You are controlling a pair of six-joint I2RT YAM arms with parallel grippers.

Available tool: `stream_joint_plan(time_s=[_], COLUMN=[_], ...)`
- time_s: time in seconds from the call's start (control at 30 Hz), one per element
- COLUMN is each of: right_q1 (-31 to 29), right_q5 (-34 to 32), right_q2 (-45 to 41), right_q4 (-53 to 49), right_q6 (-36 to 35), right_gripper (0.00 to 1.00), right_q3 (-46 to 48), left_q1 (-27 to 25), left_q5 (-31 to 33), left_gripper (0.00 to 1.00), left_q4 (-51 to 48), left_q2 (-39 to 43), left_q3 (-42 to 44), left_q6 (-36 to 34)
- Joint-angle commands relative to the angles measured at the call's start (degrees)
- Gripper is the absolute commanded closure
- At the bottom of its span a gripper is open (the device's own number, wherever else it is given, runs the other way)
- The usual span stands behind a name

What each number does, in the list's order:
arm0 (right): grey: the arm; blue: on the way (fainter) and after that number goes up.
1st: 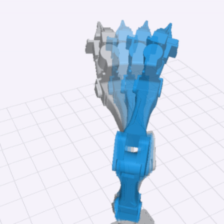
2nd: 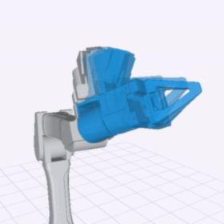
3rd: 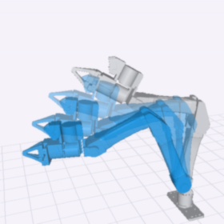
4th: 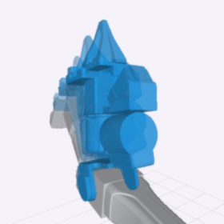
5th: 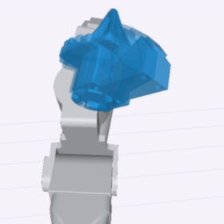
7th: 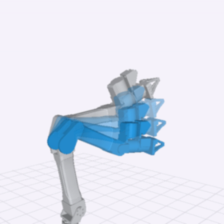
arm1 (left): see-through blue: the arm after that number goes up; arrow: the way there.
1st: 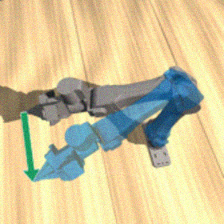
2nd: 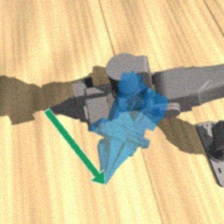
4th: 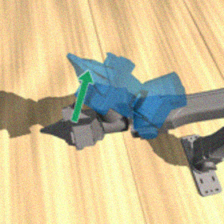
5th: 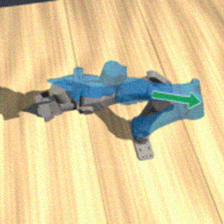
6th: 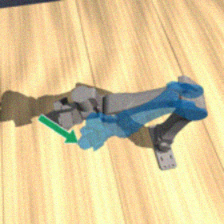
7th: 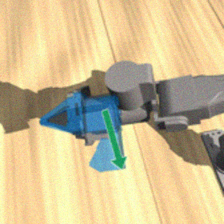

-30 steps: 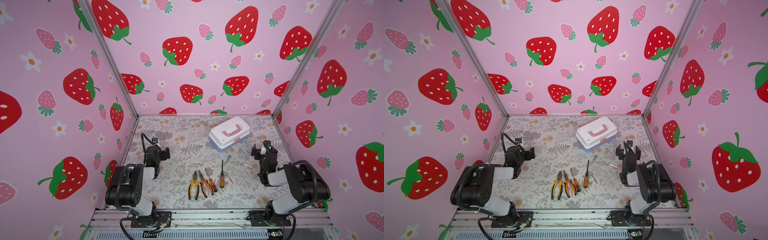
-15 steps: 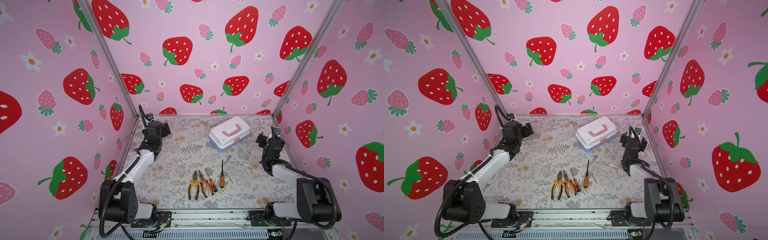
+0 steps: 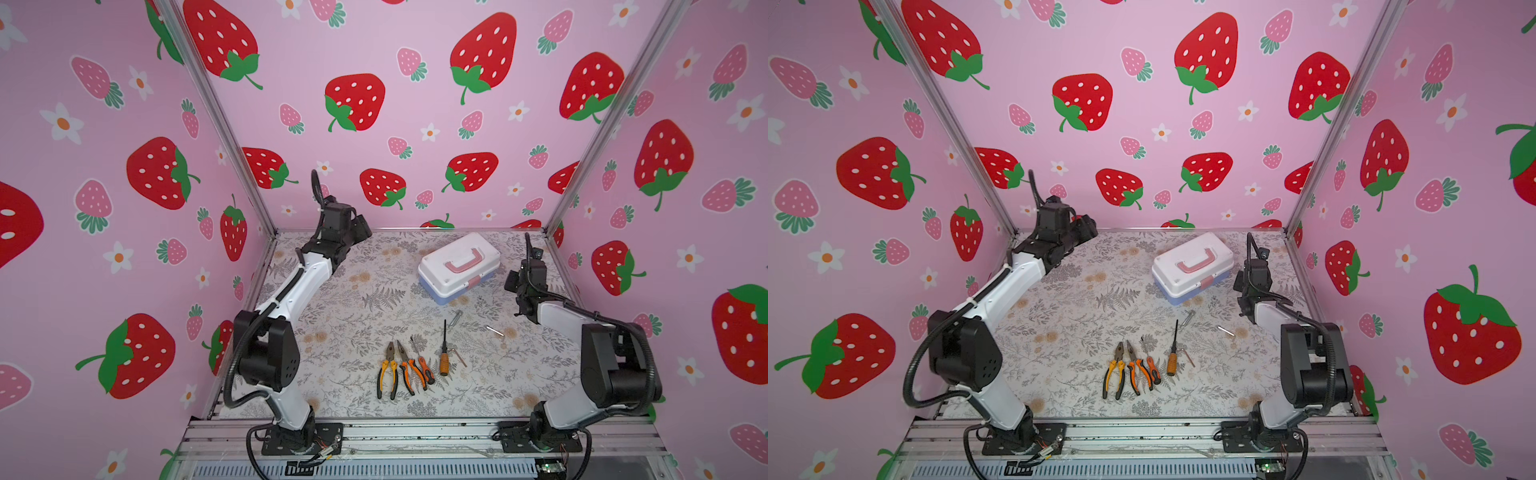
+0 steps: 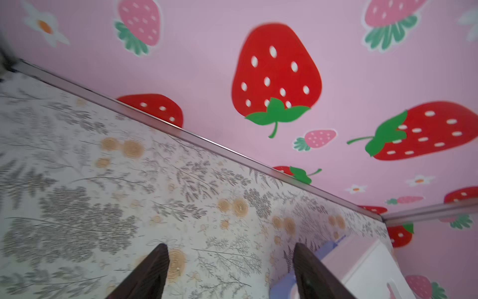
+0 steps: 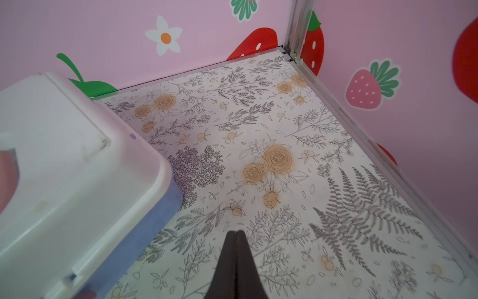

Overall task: Pack the tool kit
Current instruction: 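Reach left gripper to pink lid handle while right gripper approaches pink latch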

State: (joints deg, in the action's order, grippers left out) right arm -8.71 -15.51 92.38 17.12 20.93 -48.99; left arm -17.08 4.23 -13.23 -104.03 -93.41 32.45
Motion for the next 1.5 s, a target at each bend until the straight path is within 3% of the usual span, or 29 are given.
stream_joint_plan(time_s=[0.0,0.13,0.23,0.4,0.63,0.9,1.1,1.47], right_q1=[0.5,0.6,0.6,0.6,-0.8,-8.2,-12.2,-15.5], right_q5=[6.4,10.1,11.2,16.0,26.5,32.2,37.3,46.8], right_q2=[4.3,9.9,13.8,21.1,29.8,35.9,35.3,25.5], right_q4=[-4.5,-6.5,-8.1,-10.8,-11.3,-14.3,-12.1,1.7], right_q6=[2.8,3.8,4.4,5.1,7.0,5.5,7.3,15.0], right_gripper=[1.00,1.00,1.00,1.00,1.00,1.00,1.00,1.00], right_q3=[-5.6,-12.6,-17.6,-26.3,-36.0,-46.3,-45.0,-26.4], left_q1=[-4.6,-7.2,-8.7,-10.4,-12.1,-13.8,-14.2,-14.4], left_q5=[-6.4,-9.8,-11.7,-16.1,-19.3,-13.9,-4.5,3.8], left_gripper=[0.23,0.26,0.25,0.14,0.06,0.00,0.00,0.00], left_q4=[-7.4,-12.6,-12.7,-13.1,-13.2,-20.2,-23.9,-31.1], left_q2=[-7.9,-17.9,-22.2,-27.9,-31.9,-30.5,-25.4,-22.6], left_q3=[-11.2,-23.6,-28.1,-33.9,-36.8,-36.1,-28.8,-26.6], left_q6=[-1.9,-3.5,-4.0,-3.7,-2.7,-6.3,-7.3,-7.5])
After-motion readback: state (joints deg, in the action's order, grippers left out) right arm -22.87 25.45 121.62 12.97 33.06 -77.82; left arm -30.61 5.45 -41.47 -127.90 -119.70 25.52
